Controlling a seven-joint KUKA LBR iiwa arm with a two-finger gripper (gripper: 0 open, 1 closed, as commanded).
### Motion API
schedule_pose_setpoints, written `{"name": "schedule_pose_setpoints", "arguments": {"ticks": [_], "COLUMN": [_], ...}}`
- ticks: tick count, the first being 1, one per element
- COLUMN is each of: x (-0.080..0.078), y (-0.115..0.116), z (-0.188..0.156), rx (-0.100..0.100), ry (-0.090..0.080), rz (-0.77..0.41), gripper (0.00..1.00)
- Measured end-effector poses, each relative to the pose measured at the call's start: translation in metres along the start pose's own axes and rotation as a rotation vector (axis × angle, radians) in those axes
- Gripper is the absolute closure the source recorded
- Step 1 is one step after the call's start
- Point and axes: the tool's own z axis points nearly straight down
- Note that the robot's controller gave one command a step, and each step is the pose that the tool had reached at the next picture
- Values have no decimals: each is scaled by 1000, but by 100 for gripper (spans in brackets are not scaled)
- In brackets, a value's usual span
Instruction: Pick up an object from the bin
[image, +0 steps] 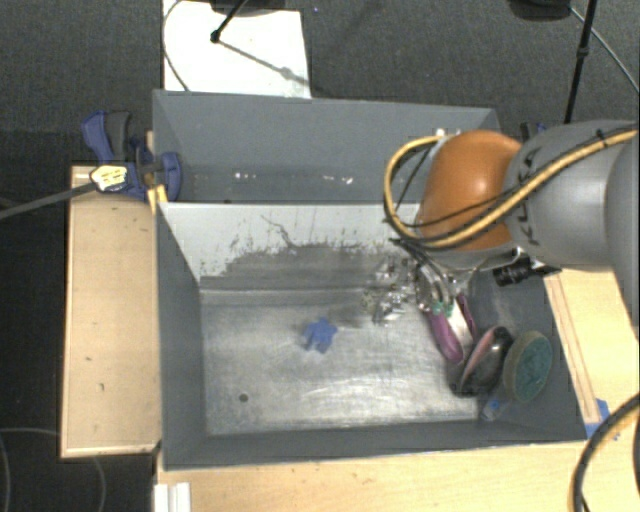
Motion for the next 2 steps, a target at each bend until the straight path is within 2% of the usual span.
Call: {"name": "schedule_pose_setpoints", "arguments": {"ticks": [1,2], "x": [-2,-4], "y": [0,0], "z": [-14,-68], "rx": [0,0], "ry": [1,-1], "rz": [5,8], "gripper": [100,100]}}
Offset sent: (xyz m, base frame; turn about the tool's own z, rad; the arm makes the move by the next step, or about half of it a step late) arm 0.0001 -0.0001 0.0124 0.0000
